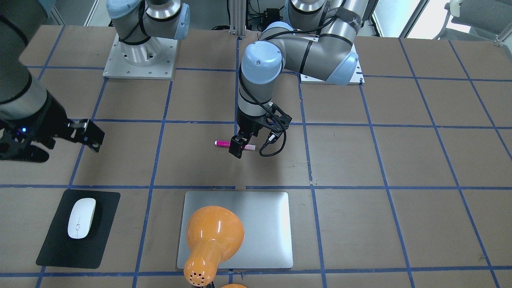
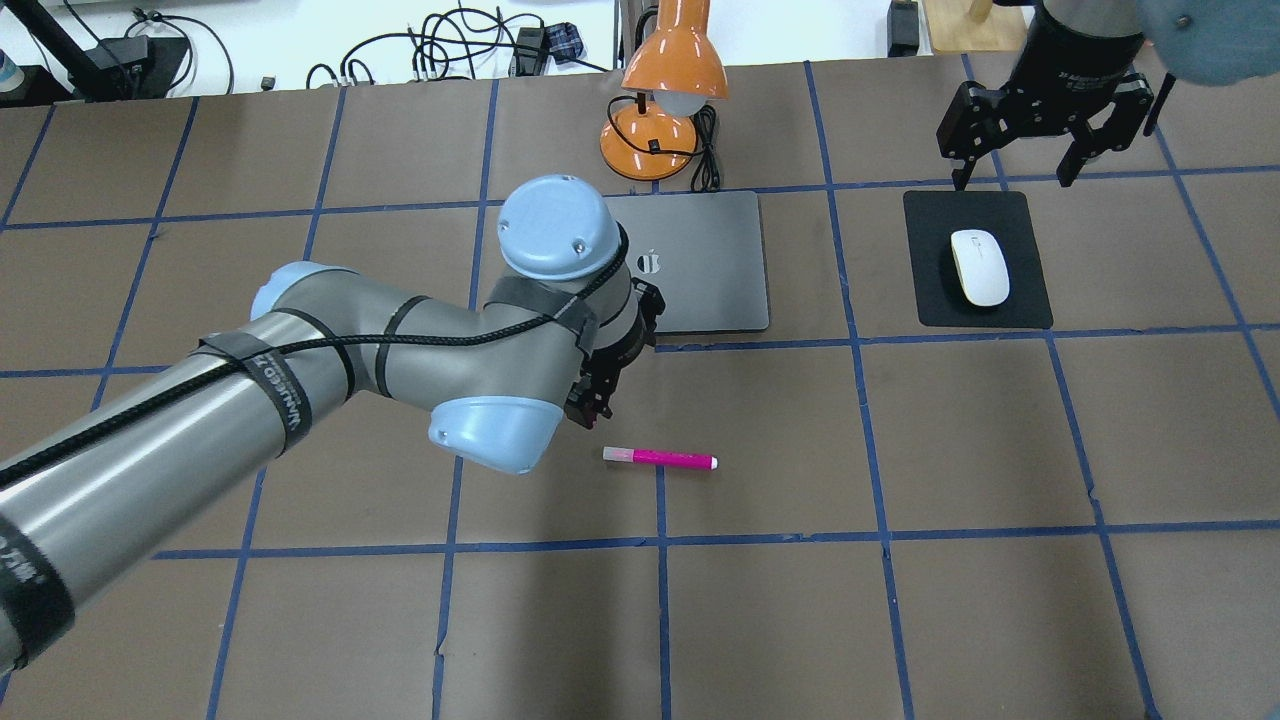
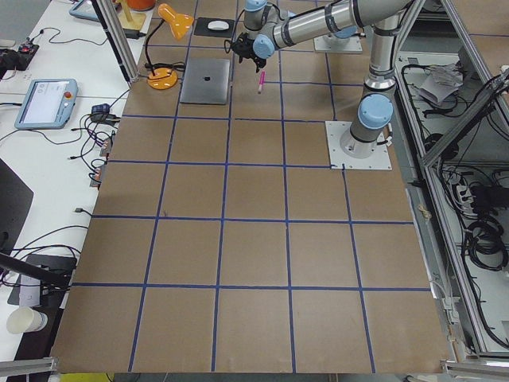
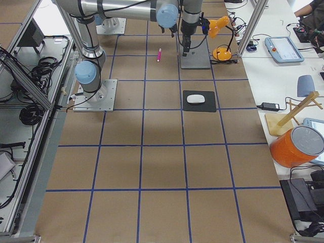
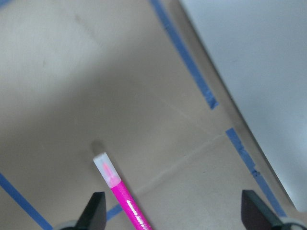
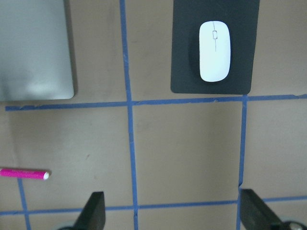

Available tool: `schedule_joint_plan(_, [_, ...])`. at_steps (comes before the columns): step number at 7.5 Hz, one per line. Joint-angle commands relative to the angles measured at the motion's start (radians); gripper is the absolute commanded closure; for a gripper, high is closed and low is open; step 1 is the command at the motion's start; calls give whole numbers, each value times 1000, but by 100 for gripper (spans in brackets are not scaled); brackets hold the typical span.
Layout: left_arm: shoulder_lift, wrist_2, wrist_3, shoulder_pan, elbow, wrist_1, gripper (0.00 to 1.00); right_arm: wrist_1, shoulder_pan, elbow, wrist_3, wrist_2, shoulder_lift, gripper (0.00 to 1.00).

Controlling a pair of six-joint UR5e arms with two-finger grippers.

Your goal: Place pen and mouse around notebook

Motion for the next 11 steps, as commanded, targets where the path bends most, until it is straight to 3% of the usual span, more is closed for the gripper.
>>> schedule_joint_plan(1, [99, -12, 651, 187, 181, -385, 0, -56, 104, 14, 116, 25, -11, 0])
schedule_joint_plan(2, [115, -10, 862, 287, 278, -542, 0, -89, 178, 3, 185, 14, 0, 0])
schedule_joint_plan(3, [130, -1, 961, 332, 312, -584, 0, -98, 191, 0, 187, 15, 48, 0])
schedule_joint_plan(5, [159, 0, 972, 334, 313, -572, 0, -94, 157, -69, 167, 23, 95, 0])
schedule_joint_plan(8, [170, 0, 976, 332, 316, -568, 0, -78, 82, -69, 118, 25, 84, 0])
schedule_joint_plan(11, [176, 2, 981, 332, 313, -557, 0, -46, 103, -69, 130, 26, 58, 0])
